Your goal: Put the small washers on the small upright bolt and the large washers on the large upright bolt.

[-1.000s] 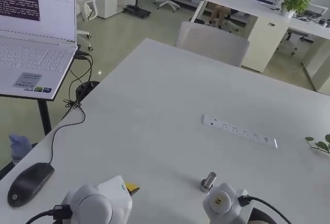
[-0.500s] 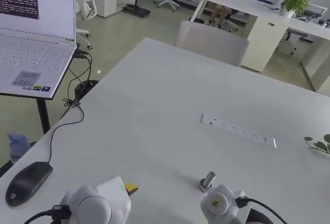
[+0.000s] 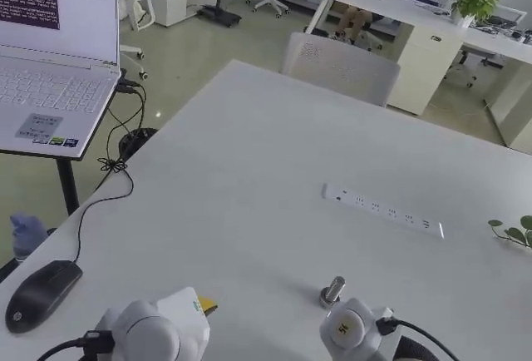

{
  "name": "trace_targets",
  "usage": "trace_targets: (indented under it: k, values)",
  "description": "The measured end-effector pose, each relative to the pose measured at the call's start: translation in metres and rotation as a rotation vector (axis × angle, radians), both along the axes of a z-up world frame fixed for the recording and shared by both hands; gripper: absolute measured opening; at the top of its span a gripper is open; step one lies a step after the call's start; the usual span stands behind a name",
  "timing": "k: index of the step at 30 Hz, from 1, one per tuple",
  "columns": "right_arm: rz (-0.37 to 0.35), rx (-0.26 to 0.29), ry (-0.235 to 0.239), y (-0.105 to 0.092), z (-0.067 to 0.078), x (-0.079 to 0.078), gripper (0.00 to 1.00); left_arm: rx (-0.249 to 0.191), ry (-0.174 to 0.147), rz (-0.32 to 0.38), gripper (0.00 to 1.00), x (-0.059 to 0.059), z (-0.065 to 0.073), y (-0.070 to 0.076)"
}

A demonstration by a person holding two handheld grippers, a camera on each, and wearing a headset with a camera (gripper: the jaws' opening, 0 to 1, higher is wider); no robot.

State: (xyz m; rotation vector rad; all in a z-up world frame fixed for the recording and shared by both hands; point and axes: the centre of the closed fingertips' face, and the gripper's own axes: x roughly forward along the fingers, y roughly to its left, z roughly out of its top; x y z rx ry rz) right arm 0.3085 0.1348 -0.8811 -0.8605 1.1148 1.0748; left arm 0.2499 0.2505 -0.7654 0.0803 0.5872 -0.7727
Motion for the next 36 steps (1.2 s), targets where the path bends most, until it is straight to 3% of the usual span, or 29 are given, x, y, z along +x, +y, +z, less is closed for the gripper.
trace_targets:
  k: [17, 36]
  values:
    - [-0.017, -0.008, 0.017, -0.003, 0.000, -0.001, 0.13, -0.004, 0.005, 0.001, 0.93, -0.002, 0.001, 0.000]
    - [-0.035, 0.001, 0.061, -0.018, 0.025, -0.007, 0.13, 0.000, 0.000, -0.008, 0.93, 0.000, 0.005, -0.005]
